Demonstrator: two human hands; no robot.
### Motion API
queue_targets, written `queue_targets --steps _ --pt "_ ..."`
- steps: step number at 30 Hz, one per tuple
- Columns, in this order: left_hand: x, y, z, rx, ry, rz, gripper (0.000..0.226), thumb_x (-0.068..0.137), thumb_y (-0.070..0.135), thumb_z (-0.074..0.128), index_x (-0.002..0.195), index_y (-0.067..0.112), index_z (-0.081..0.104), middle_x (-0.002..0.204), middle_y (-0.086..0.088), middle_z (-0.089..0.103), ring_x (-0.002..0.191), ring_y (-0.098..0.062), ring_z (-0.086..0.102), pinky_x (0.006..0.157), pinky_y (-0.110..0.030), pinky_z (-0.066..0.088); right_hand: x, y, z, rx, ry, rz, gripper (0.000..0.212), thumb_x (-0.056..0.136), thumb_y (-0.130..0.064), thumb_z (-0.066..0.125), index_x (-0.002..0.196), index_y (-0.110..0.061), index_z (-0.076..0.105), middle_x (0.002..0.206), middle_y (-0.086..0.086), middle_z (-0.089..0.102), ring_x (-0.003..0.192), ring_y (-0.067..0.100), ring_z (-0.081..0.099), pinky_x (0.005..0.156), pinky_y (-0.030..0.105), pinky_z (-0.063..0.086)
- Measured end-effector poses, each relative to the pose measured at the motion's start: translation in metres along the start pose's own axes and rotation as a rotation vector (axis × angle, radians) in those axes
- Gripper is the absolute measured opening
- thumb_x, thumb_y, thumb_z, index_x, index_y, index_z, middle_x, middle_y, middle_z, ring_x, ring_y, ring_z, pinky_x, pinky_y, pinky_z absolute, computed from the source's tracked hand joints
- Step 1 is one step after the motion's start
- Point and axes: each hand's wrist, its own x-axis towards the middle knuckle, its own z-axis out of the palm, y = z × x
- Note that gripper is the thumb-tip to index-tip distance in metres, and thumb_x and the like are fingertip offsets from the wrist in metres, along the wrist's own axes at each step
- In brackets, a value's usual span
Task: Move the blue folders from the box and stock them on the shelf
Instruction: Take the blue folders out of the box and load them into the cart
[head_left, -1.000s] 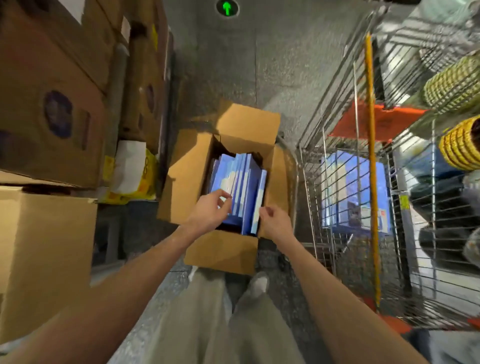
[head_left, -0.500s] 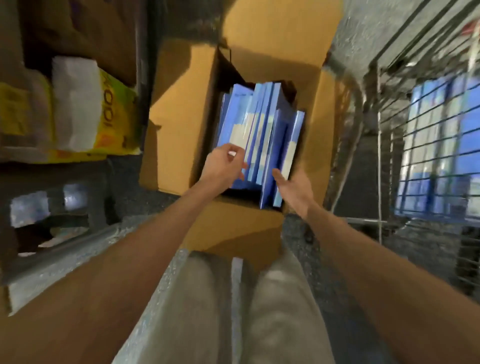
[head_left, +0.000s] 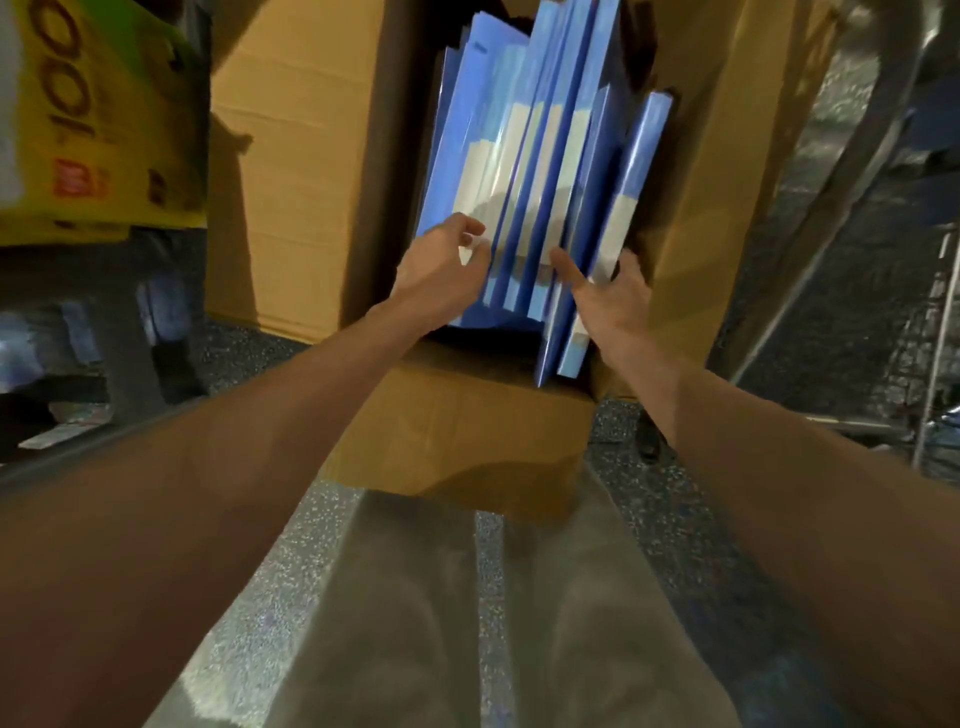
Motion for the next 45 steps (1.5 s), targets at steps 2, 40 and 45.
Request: queue_targets --steps 2,40,45 --pt "0.0 -0.003 0.002 -0.032 0.01 -0.02 0.034 0.102 0.036 0.052 0.132 0.019 0.057 0.127 0.0 0.064 0.113 -0.016 0.06 0.08 -0.023 0.044 0.001 0.007 -0.002 0.04 -0.058 -0.033 0.083 0.084 -0.064 0.066 0.151 -0.022 0.039 0.143 -0.003 0.054 0.126 0.014 0.05 0.106 0.025 0.038" --pt "-0.083 0.124 -0.077 0.213 -0.048 0.365 0.047 0.1 0.027 0.057 0.145 0.022 0.044 0.136 -0.002 0.059 0.111 -0.024 0.065 0.092 -0.03 0.051 -0.112 -0.061 -0.118 -0.081 -0.13 -0.306 0.014 0.095 -0.021 0.06 0.091 -0.008 0.059 0.069 0.001 0.059 0.047 0.006 0.05 0.039 0.016 0.041" --pt "-0.092 0.168 -0.119 0.646 -0.017 0.732 0.104 0.083 0.033 0.079 0.161 0.028 0.01 0.167 -0.011 0.011 0.153 -0.033 0.013 0.121 -0.051 0.021 -0.153 -0.103 -0.144 -0.137 -0.104 -0.391 0.013 0.09 -0.027 0.065 0.079 -0.019 0.063 0.064 -0.002 0.063 0.046 0.005 0.049 0.039 0.014 0.037"
